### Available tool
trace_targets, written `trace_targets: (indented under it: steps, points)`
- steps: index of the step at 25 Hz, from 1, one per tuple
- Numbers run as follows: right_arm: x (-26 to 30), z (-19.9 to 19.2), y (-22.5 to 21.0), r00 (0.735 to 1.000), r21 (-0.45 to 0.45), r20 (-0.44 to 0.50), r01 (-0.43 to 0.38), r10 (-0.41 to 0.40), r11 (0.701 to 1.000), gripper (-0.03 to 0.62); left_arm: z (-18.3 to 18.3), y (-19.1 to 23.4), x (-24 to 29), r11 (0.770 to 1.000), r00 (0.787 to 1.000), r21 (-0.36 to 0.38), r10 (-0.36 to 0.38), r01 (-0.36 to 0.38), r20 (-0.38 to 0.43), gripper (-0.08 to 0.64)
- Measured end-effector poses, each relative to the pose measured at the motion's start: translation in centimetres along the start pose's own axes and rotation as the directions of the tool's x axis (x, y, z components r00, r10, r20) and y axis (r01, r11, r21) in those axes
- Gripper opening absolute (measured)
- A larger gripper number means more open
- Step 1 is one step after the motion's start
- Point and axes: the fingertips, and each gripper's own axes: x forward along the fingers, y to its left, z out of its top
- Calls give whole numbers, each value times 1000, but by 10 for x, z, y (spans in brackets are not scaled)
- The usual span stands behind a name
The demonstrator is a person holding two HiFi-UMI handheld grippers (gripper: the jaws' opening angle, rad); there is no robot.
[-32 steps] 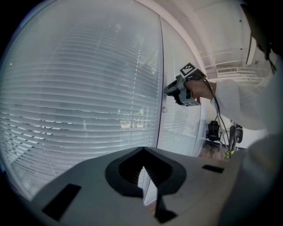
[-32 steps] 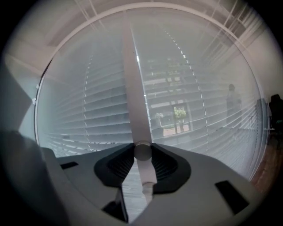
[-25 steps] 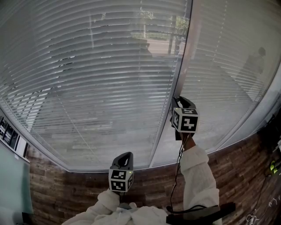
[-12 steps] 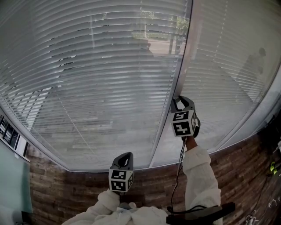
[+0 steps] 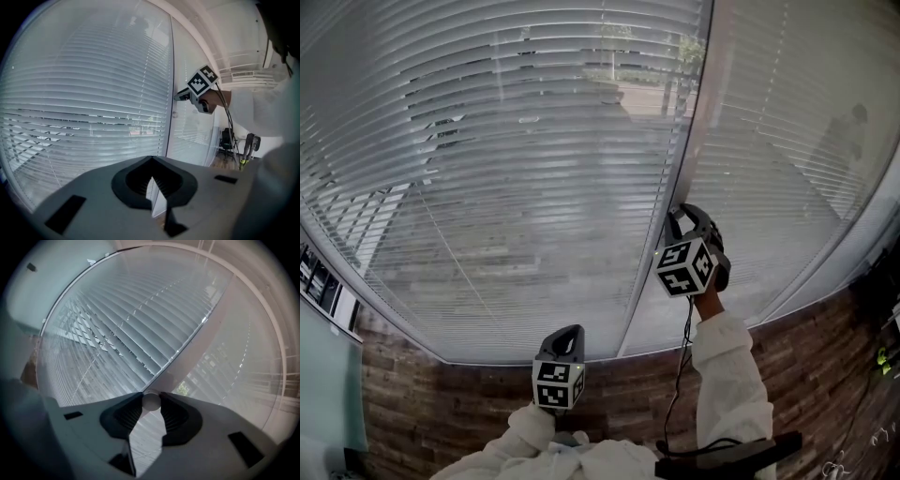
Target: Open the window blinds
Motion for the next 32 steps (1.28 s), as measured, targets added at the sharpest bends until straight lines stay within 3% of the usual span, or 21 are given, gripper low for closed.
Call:
trace_targets:
  steps: [9,18,32]
  points:
    - [1,0,2,1000,-160,-3,5,-6,987,130,0,0,1,1000,1000,6,6,-6,0,-2]
    - [-1,0,5,1000,-295,9,6,-4,955,130,1,-2,1,1000,1000,7,8,-8,-2,-2]
    - [-1,0,8,1000,-489,24,19,-9,872,130,-1,1,-1,1000,1000,-1,27,-27,-6,-2]
